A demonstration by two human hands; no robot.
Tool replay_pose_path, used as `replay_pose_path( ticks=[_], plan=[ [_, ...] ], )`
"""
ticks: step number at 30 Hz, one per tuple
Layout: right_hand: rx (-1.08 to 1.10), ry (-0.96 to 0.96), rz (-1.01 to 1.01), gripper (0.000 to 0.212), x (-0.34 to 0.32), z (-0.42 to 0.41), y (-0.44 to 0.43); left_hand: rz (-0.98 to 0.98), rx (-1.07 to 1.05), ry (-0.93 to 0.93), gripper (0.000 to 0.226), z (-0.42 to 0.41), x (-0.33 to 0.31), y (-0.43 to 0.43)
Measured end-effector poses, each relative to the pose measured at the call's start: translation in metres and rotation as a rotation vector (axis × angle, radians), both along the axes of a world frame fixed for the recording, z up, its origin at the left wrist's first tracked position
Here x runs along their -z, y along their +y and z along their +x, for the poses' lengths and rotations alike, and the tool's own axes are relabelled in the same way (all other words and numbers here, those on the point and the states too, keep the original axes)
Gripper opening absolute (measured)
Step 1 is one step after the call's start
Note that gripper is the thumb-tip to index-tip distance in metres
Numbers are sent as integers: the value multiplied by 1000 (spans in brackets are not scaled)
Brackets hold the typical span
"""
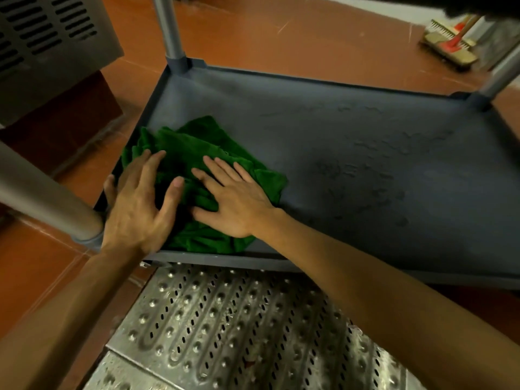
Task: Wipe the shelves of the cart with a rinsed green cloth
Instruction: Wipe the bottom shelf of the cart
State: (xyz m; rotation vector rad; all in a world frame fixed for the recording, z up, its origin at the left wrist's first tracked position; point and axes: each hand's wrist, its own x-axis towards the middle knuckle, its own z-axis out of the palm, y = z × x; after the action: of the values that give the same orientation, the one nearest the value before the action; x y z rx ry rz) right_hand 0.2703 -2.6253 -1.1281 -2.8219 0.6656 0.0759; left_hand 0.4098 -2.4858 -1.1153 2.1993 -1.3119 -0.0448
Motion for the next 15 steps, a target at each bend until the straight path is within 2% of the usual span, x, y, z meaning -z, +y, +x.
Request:
replay_pose_path(
  ticks=[10, 15],
  plan=[
    [183, 54, -20, 77, 2, -97, -56, 159, -25, -78, 79, 0, -2, 3],
    [206, 50, -27, 78, 0, -100, -58, 39, 54, -85, 76, -47, -13, -15]
  ],
)
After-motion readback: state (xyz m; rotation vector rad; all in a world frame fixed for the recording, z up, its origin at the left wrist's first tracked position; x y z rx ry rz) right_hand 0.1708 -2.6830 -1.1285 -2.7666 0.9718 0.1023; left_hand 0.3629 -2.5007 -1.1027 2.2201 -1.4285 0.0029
